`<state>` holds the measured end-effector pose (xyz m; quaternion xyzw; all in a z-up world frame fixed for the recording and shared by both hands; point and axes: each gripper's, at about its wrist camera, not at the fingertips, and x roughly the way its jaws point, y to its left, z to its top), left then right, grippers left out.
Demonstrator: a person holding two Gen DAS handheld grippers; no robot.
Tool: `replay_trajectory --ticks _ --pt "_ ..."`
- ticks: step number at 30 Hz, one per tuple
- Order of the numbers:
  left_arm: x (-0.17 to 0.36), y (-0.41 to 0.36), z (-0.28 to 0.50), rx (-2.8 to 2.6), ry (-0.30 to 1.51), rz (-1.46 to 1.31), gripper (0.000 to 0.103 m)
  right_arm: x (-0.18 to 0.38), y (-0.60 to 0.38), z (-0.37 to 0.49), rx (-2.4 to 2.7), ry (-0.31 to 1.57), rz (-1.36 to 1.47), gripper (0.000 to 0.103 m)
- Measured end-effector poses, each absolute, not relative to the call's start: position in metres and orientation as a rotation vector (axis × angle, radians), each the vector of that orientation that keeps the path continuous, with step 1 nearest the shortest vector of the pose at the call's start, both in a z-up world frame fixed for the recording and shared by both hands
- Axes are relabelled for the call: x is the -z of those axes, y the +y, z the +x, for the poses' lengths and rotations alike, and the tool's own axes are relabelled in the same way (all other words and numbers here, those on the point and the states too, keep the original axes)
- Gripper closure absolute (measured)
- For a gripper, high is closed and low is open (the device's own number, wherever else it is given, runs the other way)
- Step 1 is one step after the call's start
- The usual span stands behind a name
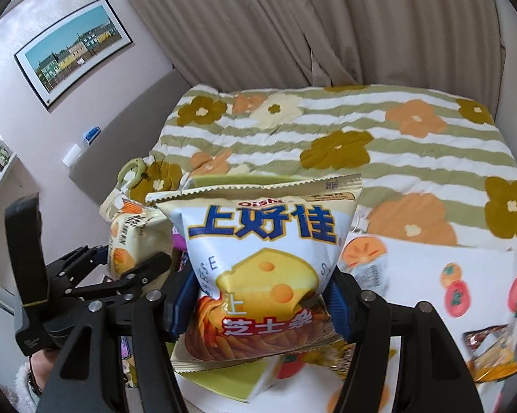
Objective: Organize snacks
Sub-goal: 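Carry both bags over the box and release them inside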
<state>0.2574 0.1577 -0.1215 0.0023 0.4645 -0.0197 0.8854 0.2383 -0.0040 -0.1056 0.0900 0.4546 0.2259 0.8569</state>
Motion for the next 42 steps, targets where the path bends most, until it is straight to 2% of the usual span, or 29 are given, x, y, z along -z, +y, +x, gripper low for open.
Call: replay_trajectory --ticks 9,11,12,13,31,33,34,35,36,42 --pt "0.153 0.170 0.271 0.151 1.022 0.014 0.038 0.132 0.022 0.231 -0.402 1.009 0.221 0.043" --pt "0.153 0.168 0.276 0.146 1.012 0.040 0.023 0.136 0.020 0.232 -0.385 1.019 0.224 0.043" --pt "0.152 0.167 0.277 0.136 1.004 0.050 0.005 0.136 0.020 0.232 -0.381 1.022 0.223 0.043" --pt "0.149 0.169 0.276 0.119 0.982 0.055 0.000 0.136 0.020 0.232 -0.377 1.026 0.220 0.043" --pt "0.127 0.218 0.245 -0.003 0.942 -0.066 0.000 0.156 0.063 0.221 -0.521 1.060 0.119 0.042" --pt "0.128 0.221 0.244 -0.019 0.943 -0.069 0.001 0.161 0.068 0.221 -0.524 1.057 0.109 0.039" --pt "0.129 0.224 0.242 -0.027 0.946 -0.082 0.001 0.163 0.070 0.219 -0.525 1.048 0.111 0.028" --pt "0.131 0.226 0.240 -0.031 0.948 -0.095 0.001 0.164 0.071 0.217 -0.522 1.038 0.112 0.009" --pt "0.133 0.229 0.238 -0.038 0.953 -0.108 0.001 0.165 0.072 0.215 -0.523 1.026 0.110 0.001" --pt "0.142 0.233 0.226 -0.065 0.972 -0.112 0.001 0.171 0.074 0.199 -0.508 0.987 0.020 0.000"
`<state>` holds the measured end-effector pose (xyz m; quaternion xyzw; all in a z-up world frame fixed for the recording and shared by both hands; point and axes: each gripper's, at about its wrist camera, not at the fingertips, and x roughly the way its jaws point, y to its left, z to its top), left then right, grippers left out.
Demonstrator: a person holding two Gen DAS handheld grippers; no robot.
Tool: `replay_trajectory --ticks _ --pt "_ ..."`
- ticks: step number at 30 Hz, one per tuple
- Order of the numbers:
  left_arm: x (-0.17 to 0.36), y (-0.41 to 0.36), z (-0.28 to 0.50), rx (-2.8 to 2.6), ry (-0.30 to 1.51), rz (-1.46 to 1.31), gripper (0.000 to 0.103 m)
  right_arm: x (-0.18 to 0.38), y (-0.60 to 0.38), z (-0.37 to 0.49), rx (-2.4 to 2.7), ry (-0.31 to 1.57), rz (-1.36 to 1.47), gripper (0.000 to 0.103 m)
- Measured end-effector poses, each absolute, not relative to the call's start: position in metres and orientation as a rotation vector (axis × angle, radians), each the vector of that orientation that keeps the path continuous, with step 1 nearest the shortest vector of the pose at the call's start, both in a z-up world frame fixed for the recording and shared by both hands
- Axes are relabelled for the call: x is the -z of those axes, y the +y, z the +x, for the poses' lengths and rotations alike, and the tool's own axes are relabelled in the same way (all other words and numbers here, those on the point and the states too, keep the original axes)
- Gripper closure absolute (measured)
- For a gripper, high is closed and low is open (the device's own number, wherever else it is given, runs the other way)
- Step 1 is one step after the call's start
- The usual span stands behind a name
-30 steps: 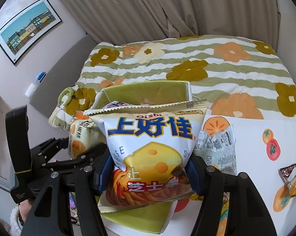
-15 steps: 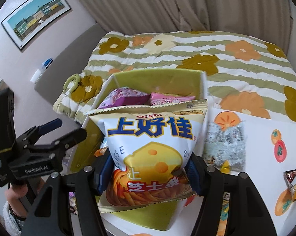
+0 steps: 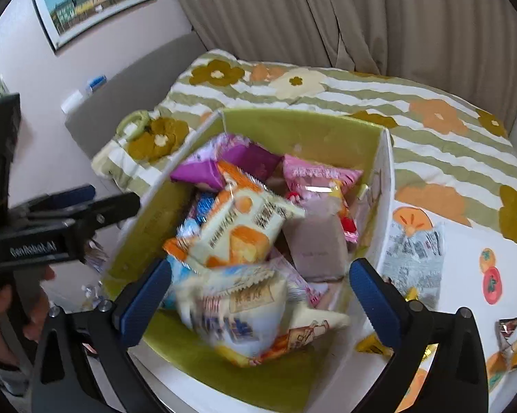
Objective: Organize snacks
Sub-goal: 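Carry both bags over the box and release them inside, then move both tools back to the snacks left on the sheet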
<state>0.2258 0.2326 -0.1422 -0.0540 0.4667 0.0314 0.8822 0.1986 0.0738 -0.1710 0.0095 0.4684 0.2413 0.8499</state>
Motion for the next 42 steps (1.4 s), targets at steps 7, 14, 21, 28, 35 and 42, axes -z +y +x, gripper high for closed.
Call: replay_trajectory --ticks 7,14,21,28,35,42 --pt "0.132 0.228 0.213 -0.050 0.947 -0.108 0.001 0.166 0.070 0.188 -0.499 0.990 0.038 0.000" --pt "0.113 0.222 0.200 -0.024 0.899 -0.103 0.001 0.149 0.067 0.174 -0.472 0.962 0.032 0.000" --pt "0.097 0.196 0.191 0.091 0.858 -0.097 0.001 0.126 0.054 0.153 -0.396 0.894 0.024 0.000" --pt "0.087 0.150 0.187 0.241 0.828 -0.062 0.001 0.105 0.013 0.129 -0.275 0.854 0.089 0.000" --pt "0.079 0.099 0.180 0.345 0.804 -0.012 0.001 0.086 -0.039 0.113 -0.107 0.815 0.105 0.000" --pt "0.088 0.045 0.182 0.395 0.827 0.016 0.001 0.081 -0.109 0.101 0.003 0.804 0.121 0.000"
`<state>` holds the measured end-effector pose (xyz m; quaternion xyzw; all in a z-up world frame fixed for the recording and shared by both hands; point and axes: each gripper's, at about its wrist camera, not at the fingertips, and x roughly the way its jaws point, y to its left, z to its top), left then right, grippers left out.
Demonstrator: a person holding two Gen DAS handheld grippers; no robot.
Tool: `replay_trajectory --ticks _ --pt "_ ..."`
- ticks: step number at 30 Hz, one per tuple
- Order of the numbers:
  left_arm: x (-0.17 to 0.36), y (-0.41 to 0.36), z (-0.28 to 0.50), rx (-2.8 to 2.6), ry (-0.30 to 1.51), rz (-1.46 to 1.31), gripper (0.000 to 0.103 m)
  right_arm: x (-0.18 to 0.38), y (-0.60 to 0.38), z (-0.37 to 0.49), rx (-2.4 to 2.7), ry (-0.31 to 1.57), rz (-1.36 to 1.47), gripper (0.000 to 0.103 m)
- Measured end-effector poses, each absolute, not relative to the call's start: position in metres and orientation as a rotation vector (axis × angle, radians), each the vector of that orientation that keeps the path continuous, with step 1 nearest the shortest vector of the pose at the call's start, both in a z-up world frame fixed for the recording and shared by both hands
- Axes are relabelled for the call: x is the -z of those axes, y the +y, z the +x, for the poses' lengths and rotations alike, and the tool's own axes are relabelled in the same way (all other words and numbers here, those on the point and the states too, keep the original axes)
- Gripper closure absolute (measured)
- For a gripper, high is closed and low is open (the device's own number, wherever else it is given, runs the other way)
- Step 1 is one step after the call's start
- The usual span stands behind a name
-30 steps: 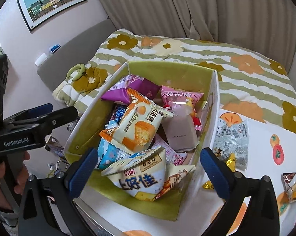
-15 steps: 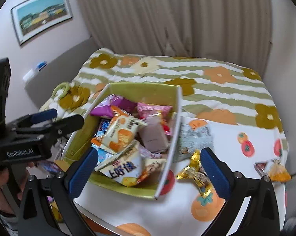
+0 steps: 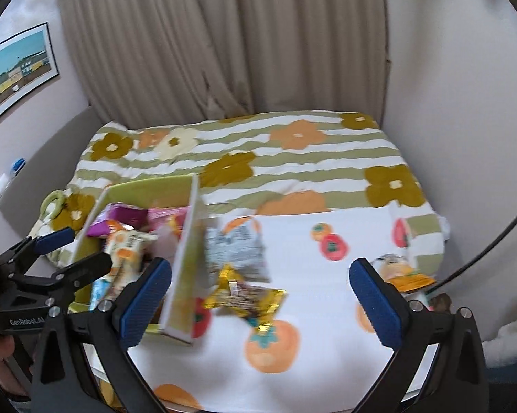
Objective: Organize snacks
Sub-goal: 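Move both tools back to the snacks left on the sheet, then grasp the gold Pillows bag with the left tool while the right grasps the yellow chip bag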
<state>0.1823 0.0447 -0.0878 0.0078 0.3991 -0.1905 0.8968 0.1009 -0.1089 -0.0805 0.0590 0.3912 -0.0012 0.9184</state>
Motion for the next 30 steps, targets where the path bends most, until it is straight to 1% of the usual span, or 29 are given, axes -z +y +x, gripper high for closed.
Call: replay_trajectory --ticks 8,15,20,26,30 --pt "0.124 -0.037 0.189 0.388 0.915 0.058 0.001 0.093 -0.185 0.101 0.085 0.829 0.045 0.000" --pt "0.177 -0.086 0.199 0.278 1.034 0.091 0.001 0.136 -0.240 0.126 0.003 0.938 0.046 0.000" --pt "0.211 -0.099 0.199 0.169 1.088 0.012 0.001 0.166 -0.258 0.146 -0.052 0.990 -0.005 0.000" --pt "0.259 -0.089 0.190 -0.051 1.151 -0.204 0.001 0.202 -0.267 0.164 -0.137 1.036 -0.050 0.000" --pt "0.277 -0.083 0.198 -0.166 1.129 -0.274 0.001 0.222 -0.267 0.165 -0.172 1.054 -0.086 0.000"
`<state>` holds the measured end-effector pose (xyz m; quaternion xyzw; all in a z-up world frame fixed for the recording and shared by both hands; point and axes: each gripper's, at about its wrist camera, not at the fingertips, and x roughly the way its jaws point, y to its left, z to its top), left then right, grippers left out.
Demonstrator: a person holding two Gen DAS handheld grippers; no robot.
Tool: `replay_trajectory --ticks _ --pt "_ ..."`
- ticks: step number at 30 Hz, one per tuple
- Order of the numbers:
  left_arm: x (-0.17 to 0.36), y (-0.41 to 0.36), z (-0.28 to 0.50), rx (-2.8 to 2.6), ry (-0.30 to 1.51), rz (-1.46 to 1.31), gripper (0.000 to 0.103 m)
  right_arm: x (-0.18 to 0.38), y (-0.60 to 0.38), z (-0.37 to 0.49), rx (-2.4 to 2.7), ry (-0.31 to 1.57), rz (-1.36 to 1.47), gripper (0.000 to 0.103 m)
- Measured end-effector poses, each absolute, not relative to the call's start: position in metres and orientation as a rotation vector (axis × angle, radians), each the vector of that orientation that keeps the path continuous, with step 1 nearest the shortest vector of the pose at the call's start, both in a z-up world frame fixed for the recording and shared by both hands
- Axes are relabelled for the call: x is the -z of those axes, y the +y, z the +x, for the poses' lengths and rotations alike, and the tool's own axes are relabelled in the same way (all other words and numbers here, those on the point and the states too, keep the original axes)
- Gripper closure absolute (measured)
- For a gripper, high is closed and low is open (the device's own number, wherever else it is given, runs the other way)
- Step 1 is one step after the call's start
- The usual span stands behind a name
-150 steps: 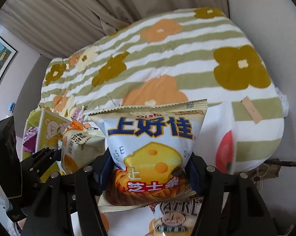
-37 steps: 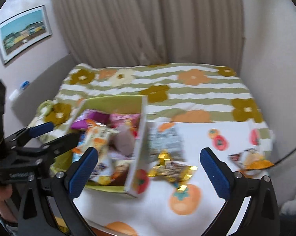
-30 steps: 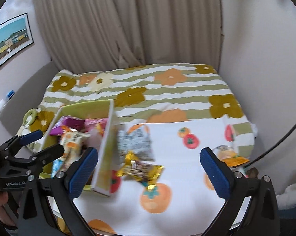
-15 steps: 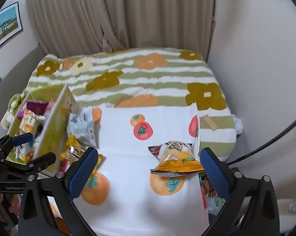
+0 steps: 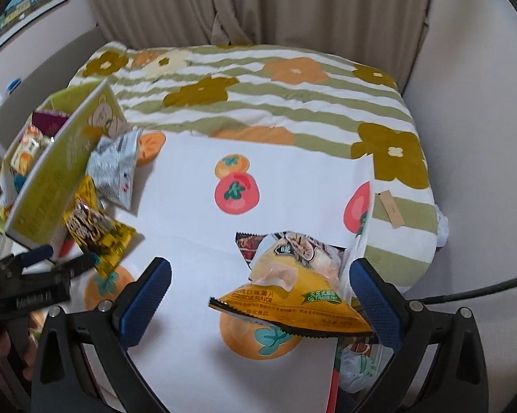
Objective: Organize snacks
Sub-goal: 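Grasp the gold Pillows bag with the left tool while the right grasps the yellow chip bag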
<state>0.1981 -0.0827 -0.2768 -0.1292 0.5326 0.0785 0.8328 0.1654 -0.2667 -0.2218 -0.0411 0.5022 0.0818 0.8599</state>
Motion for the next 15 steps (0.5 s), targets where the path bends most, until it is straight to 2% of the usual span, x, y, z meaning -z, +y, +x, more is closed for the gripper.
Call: replay_trajectory --ticks 12,15 --pt "0.307 -0.080 0.242 -0.301 1.102 -0.383 0.001 0.249 -0.266 0.170 -0.173 1.061 -0.211 0.000" --pt "0.313 -0.080 0.248 -0.299 1.107 -0.399 0.013 0.256 -0.266 0.174 -0.163 1.074 -0.227 0.000"
